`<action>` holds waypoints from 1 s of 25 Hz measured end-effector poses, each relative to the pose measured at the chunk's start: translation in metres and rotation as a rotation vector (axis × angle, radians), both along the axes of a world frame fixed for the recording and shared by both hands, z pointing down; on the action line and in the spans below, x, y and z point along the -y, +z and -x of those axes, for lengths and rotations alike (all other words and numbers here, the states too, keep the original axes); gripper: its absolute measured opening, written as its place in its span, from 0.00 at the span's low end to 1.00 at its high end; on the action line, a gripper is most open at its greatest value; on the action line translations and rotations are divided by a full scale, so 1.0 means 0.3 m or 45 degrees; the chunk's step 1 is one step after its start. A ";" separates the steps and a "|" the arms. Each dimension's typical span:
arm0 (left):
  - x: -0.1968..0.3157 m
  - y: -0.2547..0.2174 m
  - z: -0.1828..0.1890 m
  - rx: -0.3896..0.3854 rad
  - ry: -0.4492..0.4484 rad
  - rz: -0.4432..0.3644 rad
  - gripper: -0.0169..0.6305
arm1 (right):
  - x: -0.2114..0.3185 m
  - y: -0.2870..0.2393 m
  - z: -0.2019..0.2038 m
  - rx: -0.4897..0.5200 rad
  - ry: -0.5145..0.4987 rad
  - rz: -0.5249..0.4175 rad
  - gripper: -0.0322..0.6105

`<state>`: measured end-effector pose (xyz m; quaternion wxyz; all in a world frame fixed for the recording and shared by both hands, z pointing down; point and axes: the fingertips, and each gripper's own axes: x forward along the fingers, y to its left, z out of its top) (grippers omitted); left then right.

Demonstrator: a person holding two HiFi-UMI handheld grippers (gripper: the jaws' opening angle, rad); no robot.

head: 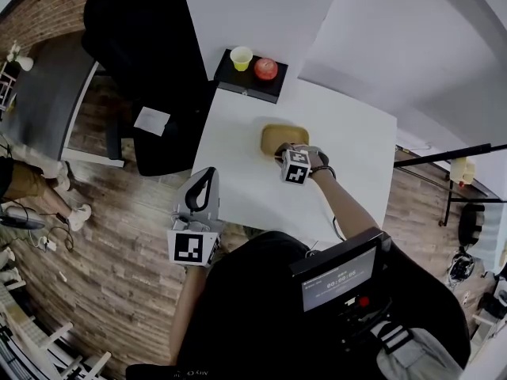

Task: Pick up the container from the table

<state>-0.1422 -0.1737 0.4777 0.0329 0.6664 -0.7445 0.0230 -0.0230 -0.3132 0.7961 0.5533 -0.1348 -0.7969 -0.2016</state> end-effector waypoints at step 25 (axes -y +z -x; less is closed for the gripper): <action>-0.003 -0.053 -0.014 0.023 0.077 -0.061 0.02 | 0.002 -0.106 0.016 0.118 0.128 -0.023 0.09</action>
